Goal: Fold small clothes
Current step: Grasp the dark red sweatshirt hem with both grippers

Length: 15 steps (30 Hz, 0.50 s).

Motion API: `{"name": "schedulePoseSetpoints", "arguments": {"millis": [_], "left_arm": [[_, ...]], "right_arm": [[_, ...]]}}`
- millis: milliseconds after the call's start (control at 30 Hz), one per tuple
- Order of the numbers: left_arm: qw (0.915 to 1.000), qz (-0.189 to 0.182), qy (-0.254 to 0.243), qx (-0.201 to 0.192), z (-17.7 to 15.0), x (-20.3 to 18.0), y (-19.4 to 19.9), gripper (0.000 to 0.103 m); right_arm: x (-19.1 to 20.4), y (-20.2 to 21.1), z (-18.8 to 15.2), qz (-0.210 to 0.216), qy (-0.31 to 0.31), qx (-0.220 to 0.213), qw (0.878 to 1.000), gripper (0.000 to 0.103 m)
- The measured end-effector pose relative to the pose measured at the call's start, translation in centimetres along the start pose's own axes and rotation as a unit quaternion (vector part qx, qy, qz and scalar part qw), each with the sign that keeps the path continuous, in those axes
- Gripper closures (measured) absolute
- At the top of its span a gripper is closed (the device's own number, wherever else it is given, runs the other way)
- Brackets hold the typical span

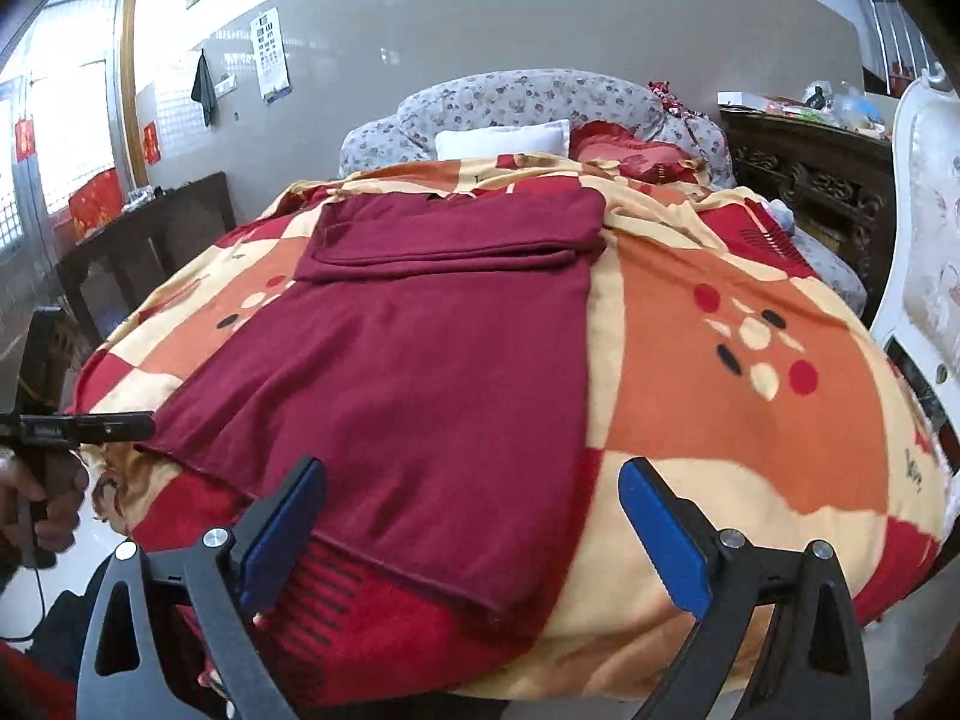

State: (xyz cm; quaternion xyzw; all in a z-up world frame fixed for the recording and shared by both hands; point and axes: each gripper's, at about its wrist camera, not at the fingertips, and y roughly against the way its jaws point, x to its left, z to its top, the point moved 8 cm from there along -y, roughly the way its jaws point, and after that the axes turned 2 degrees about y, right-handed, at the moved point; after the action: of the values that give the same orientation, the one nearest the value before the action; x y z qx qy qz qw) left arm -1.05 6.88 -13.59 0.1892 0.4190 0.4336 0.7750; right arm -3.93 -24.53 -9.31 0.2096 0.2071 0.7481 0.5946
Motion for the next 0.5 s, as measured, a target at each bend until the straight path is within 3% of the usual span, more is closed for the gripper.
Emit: {"name": "schedulePoseSetpoints", "arguments": {"millis": [67, 100, 200, 400, 500], "left_arm": [[0.9982, -0.059, 0.006, 0.013, 0.1, -1.6, -0.4, 0.0], [0.9975, -0.069, 0.006, 0.014, 0.1, -1.9, -0.5, 0.0], [0.9973, -0.073, 0.01, 0.007, 0.3, -2.2, -0.7, 0.0], [0.9918, -0.09, 0.09, -0.017, 1.8, 0.3, -0.2, 0.005], [0.9919, -0.109, 0.066, -0.002, 1.5, -1.5, -0.5, 0.005]], "right_arm": [[0.3, 0.1, -0.2, 0.003, 0.0, -0.003, 1.0, 0.004], [0.3, 0.2, -0.3, 0.002, -0.002, -0.006, 1.0, 0.004], [0.3, 0.5, -0.3, -0.002, -0.004, -0.012, 1.0, 0.004], [-1.7, 2.0, -0.3, -0.027, -0.028, -0.025, 0.999, 0.004], [-3.5, 2.2, -0.5, -0.057, -0.052, -0.02, 0.997, 0.004]]}}
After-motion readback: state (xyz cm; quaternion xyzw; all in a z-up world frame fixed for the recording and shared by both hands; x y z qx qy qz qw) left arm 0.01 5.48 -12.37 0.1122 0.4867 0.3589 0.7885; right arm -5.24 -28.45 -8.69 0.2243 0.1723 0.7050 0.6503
